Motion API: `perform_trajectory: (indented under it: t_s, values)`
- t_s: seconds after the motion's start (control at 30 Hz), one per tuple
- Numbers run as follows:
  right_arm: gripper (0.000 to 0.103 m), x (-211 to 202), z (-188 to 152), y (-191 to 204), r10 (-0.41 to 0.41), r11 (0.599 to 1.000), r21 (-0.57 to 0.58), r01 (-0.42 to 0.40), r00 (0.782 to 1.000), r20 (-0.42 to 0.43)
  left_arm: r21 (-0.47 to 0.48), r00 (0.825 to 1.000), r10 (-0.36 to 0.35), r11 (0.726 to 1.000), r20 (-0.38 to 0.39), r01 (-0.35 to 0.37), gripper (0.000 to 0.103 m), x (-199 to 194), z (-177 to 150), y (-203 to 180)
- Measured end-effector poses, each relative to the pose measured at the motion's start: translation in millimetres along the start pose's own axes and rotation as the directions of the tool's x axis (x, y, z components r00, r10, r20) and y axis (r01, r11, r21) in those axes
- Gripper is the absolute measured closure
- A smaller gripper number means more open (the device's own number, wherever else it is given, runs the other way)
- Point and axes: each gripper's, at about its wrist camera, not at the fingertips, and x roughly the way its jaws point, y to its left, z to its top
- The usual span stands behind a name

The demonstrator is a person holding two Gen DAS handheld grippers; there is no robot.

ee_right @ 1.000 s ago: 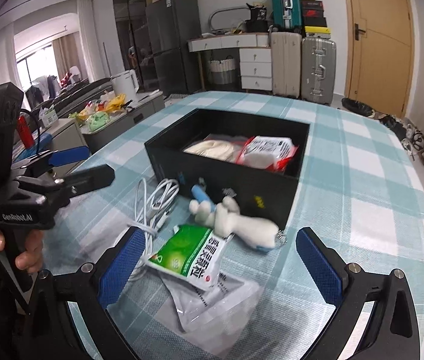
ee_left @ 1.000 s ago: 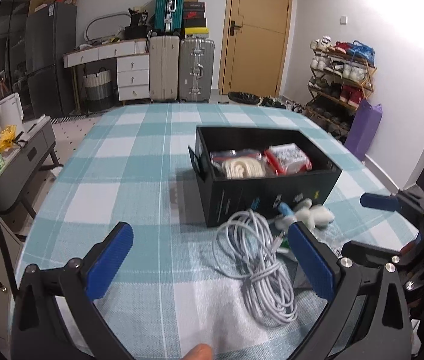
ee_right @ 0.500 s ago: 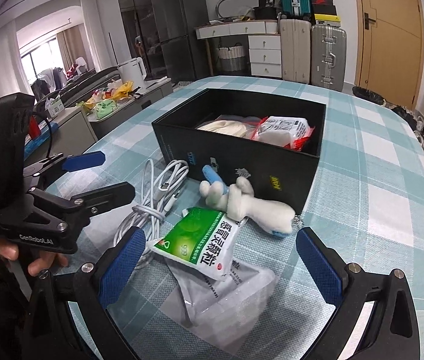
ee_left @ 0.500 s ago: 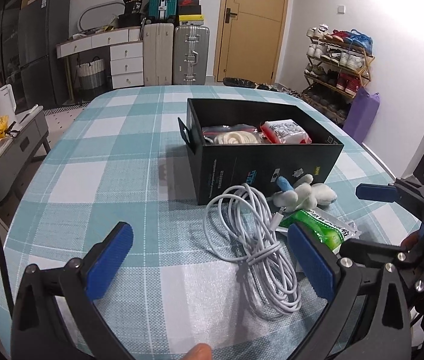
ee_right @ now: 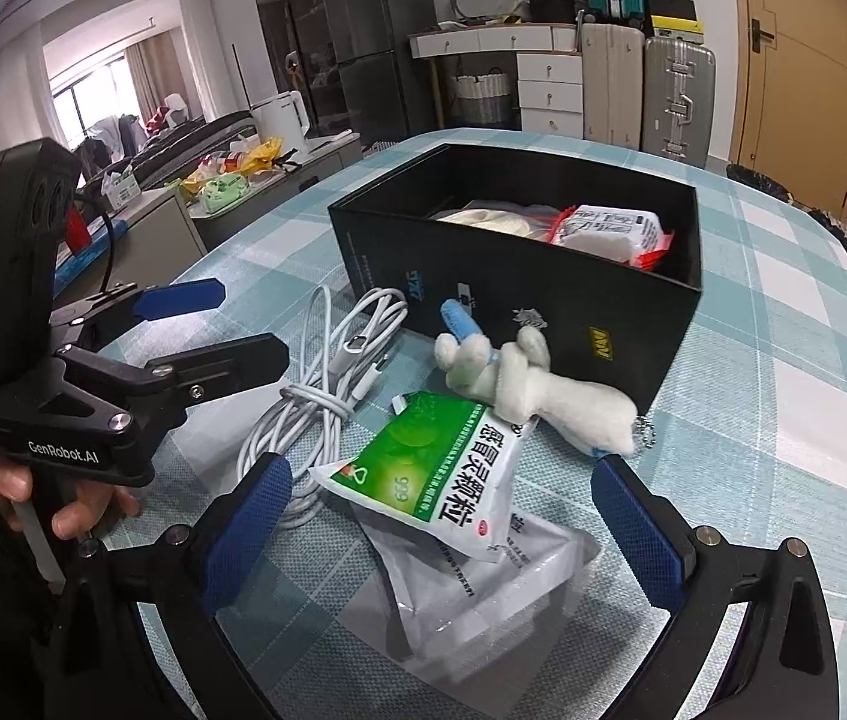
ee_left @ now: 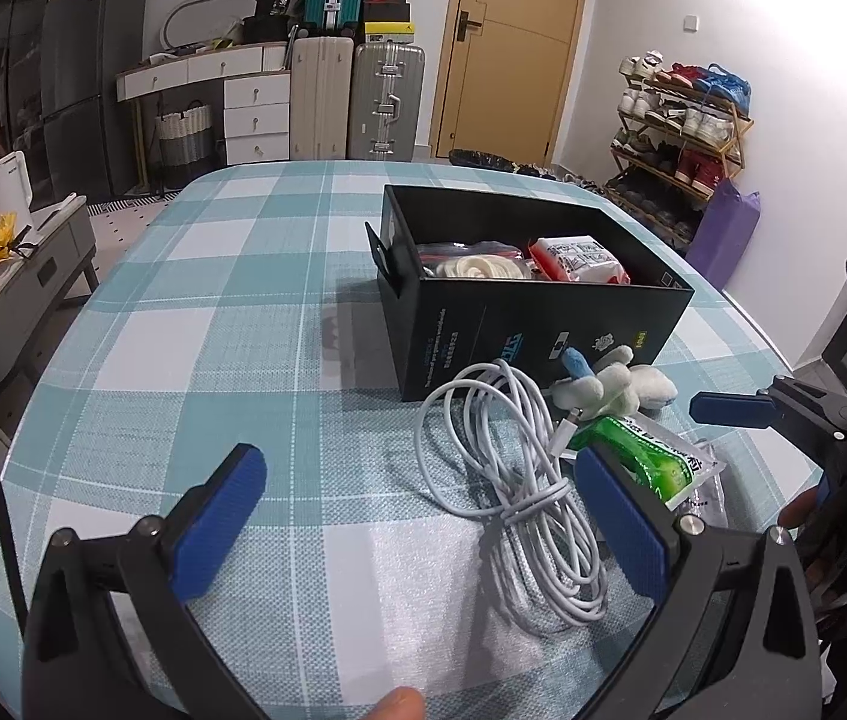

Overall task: Organize soft objects
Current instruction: 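Move both tools toward the white cable coil and green medicine packet, then grasp the green medicine packet with the right tool while the left tool grasps the white cable coil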

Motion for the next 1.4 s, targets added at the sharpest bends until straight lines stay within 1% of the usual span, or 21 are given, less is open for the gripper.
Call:
perform_trajectory:
  t_s: [0.07, 0.13, 0.3, 0.43, 0.6, 0.77, 0.93, 0.97, 1.03, 1.17, 1.33, 1.4]
  values:
    - [0.003, 3, 0, -1, 0.0, 1.0, 0.007, 0.0, 1.0, -0.005, 0.0, 1.0, -0.002, 1.0, -0.001, 0.002, 0.0, 0, 0, 0]
    - [0.007, 7, 0, -2, 0.002, 1.0, 0.016, -0.001, 1.0, -0.018, 0.0, 1.0, -0.004, 1.0, -0.003, 0.004, 0.0, 1, 0, 0]
    - [0.011, 10, 1, -4, 0.017, 1.0, 0.021, -0.016, 1.0, -0.023, 0.004, 1.0, -0.004, 1.0, -0.009, 0.004, 0.0, 2, 1, -1]
    - [0.011, 14, 3, -7, 0.04, 0.998, 0.04, -0.039, 0.999, -0.028, 0.009, 1.0, -0.002, 1.0, -0.01, 0.002, 0.0, 2, 0, -1]
    - [0.011, 18, 4, -10, 0.046, 0.997, 0.056, -0.044, 0.998, -0.036, 0.008, 1.0, -0.003, 1.0, -0.01, 0.003, 0.0, 3, 0, -1]
    - [0.021, 22, 8, -6, 0.053, 0.997, 0.052, -0.051, 0.998, -0.041, 0.01, 1.0, -0.002, 1.0, -0.01, 0.002, 0.0, 4, 0, 0]
    - [0.035, 24, 8, -5, 0.055, 0.997, 0.059, -0.052, 0.998, -0.039, 0.013, 1.0, -0.002, 1.0, -0.013, 0.002, 0.0, 4, -1, 0]
    - [0.037, 23, 9, -4, 0.056, 0.997, 0.055, -0.054, 0.998, -0.036, 0.013, 1.0, -0.001, 1.0, -0.013, 0.001, 0.0, 4, -1, 0]
    - [0.043, 21, 7, -3, 0.055, 0.997, 0.05, -0.053, 0.998, -0.031, 0.013, 1.0, 0.0, 1.0, -0.014, 0.0, 0.0, 4, -1, 0]
    - [0.049, 19, 6, -4, 0.058, 0.997, 0.045, -0.057, 0.998, -0.019, 0.018, 1.0, 0.004, 1.0, -0.016, -0.004, 0.0, 4, -1, 0]
    - [0.051, 11, 3, -5, 0.067, 0.997, 0.028, -0.067, 0.998, -0.008, 0.02, 1.0, 0.006, 1.0, -0.026, -0.005, 0.0, 3, -2, -1]
    - [0.051, 3, 3, -5, 0.069, 0.997, 0.023, -0.069, 0.998, 0.014, 0.016, 0.999, 0.008, 1.0, -0.034, -0.007, 0.0, 3, -2, -2]
